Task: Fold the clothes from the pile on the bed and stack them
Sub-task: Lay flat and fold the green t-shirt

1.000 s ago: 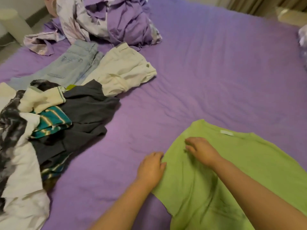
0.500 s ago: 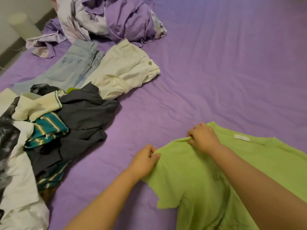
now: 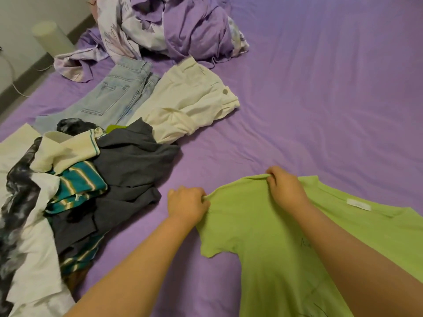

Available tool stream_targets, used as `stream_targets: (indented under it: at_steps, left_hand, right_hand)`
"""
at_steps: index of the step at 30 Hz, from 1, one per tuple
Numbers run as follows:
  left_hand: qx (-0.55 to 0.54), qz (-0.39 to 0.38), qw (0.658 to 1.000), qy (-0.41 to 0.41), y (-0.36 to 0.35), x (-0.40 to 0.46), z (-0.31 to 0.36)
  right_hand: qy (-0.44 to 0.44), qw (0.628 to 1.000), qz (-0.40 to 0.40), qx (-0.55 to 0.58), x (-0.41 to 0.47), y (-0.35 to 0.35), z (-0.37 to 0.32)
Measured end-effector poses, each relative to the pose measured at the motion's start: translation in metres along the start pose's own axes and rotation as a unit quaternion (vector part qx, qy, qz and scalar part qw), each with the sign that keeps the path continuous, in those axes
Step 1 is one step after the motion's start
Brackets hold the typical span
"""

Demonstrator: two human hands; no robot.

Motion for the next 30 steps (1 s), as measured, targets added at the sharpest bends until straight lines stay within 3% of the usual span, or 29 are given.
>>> stream_targets:
  at_steps: [4,7,9,11,13,15,17,21,23,25,27,29,30]
  left_hand:
    - [-0.032,0.036,0.995,0.091,0.002,-0.004,-0.019]
    - [-0.054,0.094,0.988,0.108,0.009,-0.016,-0.014]
    - [-0.093,0.176,0.978,0.065,0.019,-0.027,-0.001]
    - [-0.097,0.258,0.960,-0.052,0.022,-0.042,0.025]
    - [-0.052,0.215,0.957,-0.186,0.006,-0.056,0.057]
    - [0.009,0.065,0.972,-0.226,-0.028,-0.066,0.071]
    - [0.020,-0.012,0.987,-0.160,-0.049,-0.073,0.061]
    - [-0.097,0.007,0.991,0.090,-0.050,-0.098,0.016]
    - [-0.273,0.033,0.943,0.189,-0.053,-0.109,0.000]
    - [-0.442,-0.006,0.861,0.253,-0.065,-0.112,0.001]
    - [-0.531,-0.043,0.794,0.292,-0.075,-0.112,0.005]
    - [-0.559,-0.048,0.774,0.293,-0.074,-0.109,0.004]
    - [-0.551,-0.029,0.785,0.282,-0.069,-0.106,-0.002]
  right_hand:
    - [0.075,0.989,-0.013,-0.127,-0.022,-0.005,-0.005]
    - [0.081,0.985,0.052,-0.143,-0.054,0.000,0.007]
    - [0.060,0.982,0.020,-0.179,-0.071,-0.010,0.020]
    - [-0.013,0.977,-0.067,-0.202,-0.071,-0.025,0.043]
    - [-0.068,0.975,-0.099,-0.185,-0.055,-0.024,0.063]
    - [-0.109,0.974,-0.118,-0.162,-0.042,-0.013,0.066]
    - [-0.123,0.972,-0.127,-0.157,-0.045,-0.011,0.058]
    - [-0.038,0.970,-0.163,-0.175,-0.109,-0.063,0.021]
    - [-0.002,0.968,-0.166,-0.188,-0.150,-0.084,0.005]
    - [-0.007,0.979,-0.133,-0.156,-0.174,-0.085,-0.007]
    - [-0.028,0.984,-0.121,-0.127,-0.187,-0.086,-0.011]
    - [-0.023,0.981,-0.126,-0.144,-0.194,-0.100,0.000]
    - [-0.032,0.980,-0.129,-0.145,-0.195,-0.106,0.009]
Point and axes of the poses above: each hand's wrist, its own x-axis towards the middle knuckle, its own y-axis out of the back of the hand, z = x × y, the point moved 7 cm from there along x, towards the middle knuckle, and after that the axes turned 8 degrees about x, right-handed, at the moved point
